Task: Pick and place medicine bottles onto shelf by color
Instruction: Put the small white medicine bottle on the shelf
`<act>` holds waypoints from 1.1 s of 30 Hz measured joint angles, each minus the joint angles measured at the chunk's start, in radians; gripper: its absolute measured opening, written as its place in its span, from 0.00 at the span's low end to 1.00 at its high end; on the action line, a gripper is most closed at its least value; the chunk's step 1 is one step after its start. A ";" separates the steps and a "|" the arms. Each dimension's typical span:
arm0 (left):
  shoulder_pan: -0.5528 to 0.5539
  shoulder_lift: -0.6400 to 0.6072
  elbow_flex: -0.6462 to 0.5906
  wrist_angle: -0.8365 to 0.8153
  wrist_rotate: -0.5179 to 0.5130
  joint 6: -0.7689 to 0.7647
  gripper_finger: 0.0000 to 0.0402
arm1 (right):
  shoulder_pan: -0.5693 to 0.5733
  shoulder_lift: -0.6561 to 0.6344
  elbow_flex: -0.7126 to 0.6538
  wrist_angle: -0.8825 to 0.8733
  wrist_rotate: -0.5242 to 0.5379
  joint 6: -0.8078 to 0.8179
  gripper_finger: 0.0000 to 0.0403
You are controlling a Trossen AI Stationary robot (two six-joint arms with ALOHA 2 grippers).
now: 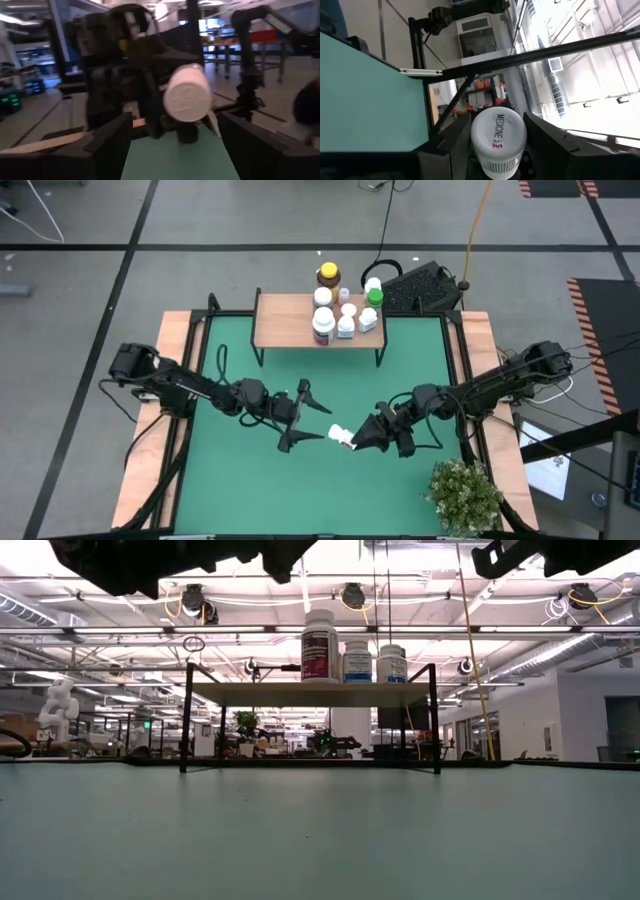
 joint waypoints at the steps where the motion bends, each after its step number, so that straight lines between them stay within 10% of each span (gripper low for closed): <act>1: -0.003 0.009 0.008 0.000 0.013 0.001 0.73 | 0.000 0.000 0.000 -0.001 0.000 0.002 0.40; 13: -0.025 0.097 0.200 -0.208 0.084 0.056 0.71 | -0.001 0.000 0.000 -0.007 0.001 0.030 0.40; 33: 0.015 0.085 0.219 -0.268 0.121 -0.022 0.36 | -0.011 0.000 0.000 0.002 0.034 0.207 0.43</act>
